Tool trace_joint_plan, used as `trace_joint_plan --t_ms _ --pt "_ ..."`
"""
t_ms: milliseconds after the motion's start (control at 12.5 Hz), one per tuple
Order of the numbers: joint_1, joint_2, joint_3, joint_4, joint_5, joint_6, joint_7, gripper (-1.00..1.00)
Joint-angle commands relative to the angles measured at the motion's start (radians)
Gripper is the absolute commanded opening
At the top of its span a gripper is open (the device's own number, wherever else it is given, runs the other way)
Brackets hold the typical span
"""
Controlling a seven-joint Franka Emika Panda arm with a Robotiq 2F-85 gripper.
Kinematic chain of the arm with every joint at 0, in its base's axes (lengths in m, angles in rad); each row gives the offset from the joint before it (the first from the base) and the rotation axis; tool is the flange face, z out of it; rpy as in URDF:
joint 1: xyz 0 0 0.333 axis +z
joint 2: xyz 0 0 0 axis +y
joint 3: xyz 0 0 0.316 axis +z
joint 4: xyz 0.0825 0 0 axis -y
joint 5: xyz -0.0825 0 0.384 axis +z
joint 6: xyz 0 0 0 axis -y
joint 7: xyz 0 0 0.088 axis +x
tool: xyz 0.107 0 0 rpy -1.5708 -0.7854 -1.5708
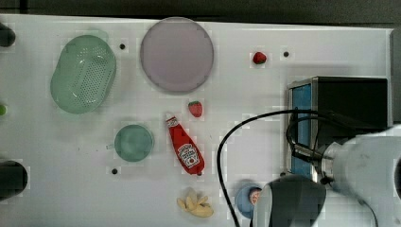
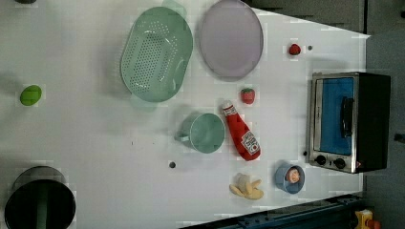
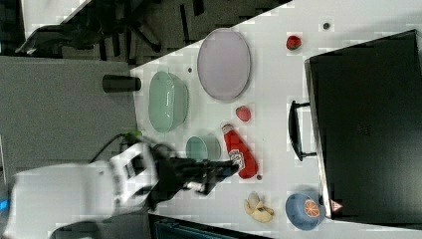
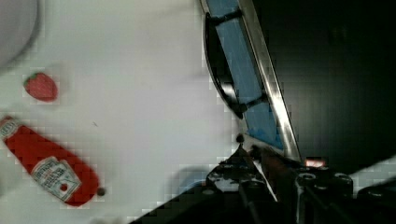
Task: Flap open oven.
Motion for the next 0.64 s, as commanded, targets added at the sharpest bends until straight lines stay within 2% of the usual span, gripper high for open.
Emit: trace_joint_plan --t_ms 80,240,640 --pt "0.004 0.074 -0.051 -0.012 0.007 0.150 -0.248 -0.65" --pt "0.004 0.141 -0.070 -0.013 0.007 0.228 -0.318 -0.65" --pt "0.004 0.277 -0.090 -0.037 0.011 0.337 -0.327 -0.65"
